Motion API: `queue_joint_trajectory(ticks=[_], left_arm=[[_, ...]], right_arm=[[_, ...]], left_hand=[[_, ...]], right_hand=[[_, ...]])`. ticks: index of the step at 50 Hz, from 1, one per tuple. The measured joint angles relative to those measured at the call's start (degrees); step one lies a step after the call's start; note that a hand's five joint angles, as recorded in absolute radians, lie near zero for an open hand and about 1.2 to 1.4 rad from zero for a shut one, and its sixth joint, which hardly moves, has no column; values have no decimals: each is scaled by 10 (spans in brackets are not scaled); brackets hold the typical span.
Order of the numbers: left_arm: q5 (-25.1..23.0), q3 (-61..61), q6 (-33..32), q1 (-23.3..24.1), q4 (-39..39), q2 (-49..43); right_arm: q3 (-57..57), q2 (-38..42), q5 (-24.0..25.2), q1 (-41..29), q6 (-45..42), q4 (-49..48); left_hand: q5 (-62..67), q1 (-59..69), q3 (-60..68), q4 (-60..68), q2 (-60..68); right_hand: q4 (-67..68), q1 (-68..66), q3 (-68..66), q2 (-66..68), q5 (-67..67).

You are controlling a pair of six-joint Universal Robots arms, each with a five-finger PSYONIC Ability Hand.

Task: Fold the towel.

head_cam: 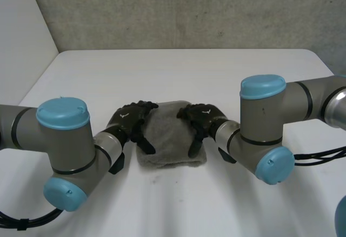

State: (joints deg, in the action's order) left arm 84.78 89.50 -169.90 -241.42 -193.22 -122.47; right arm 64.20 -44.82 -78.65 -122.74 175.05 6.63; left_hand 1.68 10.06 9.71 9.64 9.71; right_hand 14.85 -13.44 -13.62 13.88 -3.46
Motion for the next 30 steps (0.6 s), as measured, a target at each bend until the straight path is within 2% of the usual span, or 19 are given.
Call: queue_joint_trajectory(ticks=[3,9,14,17,24,30], left_arm=[[0,-11,-10,3,13,14],[15,-49,-31,3,57,92],[55,-94,-40,-1,107,175],[87,-134,-45,-4,157,226],[113,-195,-51,-12,266,277],[117,-206,-52,-16,310,285]], right_arm=[[5,-29,-16,-1,-2,0],[29,-151,-30,14,2,-6],[41,-259,-53,49,16,-5],[44,-314,-88,70,24,5],[38,-362,-146,92,6,53],[30,-368,-158,105,-15,81]], left_hand=[[0,0,0,0,0],[0,0,0,0,0],[0,0,0,0,0],[0,0,0,0,0],[0,0,0,0,0],[0,0,1,1,1]], right_hand=[[0,0,0,0,0],[0,0,0,0,0],[0,0,0,0,0],[0,0,0,0,0],[0,0,0,0,0],[0,0,0,0,0]])
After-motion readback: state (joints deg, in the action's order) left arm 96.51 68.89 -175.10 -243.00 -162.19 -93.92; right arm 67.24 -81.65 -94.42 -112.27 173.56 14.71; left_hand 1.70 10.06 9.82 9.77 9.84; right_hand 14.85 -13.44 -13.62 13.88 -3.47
